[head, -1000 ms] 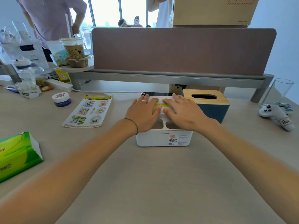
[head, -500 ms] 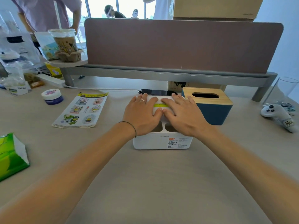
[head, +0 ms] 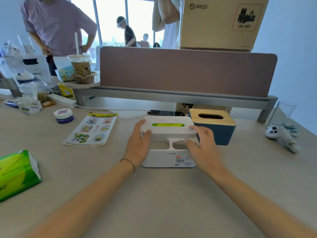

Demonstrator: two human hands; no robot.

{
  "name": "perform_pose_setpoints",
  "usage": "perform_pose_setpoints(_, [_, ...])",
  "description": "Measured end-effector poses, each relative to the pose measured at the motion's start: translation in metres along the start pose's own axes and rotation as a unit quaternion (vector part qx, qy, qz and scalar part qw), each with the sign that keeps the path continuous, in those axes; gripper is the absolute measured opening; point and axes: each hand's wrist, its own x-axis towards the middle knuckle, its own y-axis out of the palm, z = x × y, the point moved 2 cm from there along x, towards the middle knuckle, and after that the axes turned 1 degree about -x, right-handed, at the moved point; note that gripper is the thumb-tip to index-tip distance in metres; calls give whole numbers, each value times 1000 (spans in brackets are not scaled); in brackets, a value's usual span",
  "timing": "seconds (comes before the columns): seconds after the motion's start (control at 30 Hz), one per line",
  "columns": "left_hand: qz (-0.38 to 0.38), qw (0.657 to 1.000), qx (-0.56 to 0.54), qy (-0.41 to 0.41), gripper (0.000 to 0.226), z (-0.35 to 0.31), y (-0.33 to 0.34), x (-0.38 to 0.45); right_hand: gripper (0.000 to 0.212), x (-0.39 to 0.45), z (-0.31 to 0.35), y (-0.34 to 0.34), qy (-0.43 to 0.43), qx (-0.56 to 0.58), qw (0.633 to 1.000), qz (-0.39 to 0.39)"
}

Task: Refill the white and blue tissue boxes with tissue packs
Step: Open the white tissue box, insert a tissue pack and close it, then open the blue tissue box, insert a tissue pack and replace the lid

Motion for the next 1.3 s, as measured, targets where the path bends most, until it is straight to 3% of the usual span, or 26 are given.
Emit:
perform_pose_setpoints(0.1, [4, 997, -80, -13, 47, 2, 9, -5, 58, -6, 0, 6, 32, 57, 995, 69])
perform_pose_setpoints(0.2, [-5, 993, -118, -26, 40, -3, 12, -2, 67, -5, 2, 11, 34, 55, 996, 66])
perform_pose_setpoints(0.57, [-25, 999, -37, 5, 36, 2, -21, 58, 92, 47, 27, 50, 2, 47, 995, 93])
perform_pose_setpoints(0.97, [-7, 1000, 5, 9, 43, 30, -33, 151, 92, 134, 28, 100, -15, 29, 996, 84])
perform_pose_setpoints(1.3, [-26, 998, 53, 29, 37, 44, -26, 162, 89, 140, 18, 111, -13, 12, 996, 88])
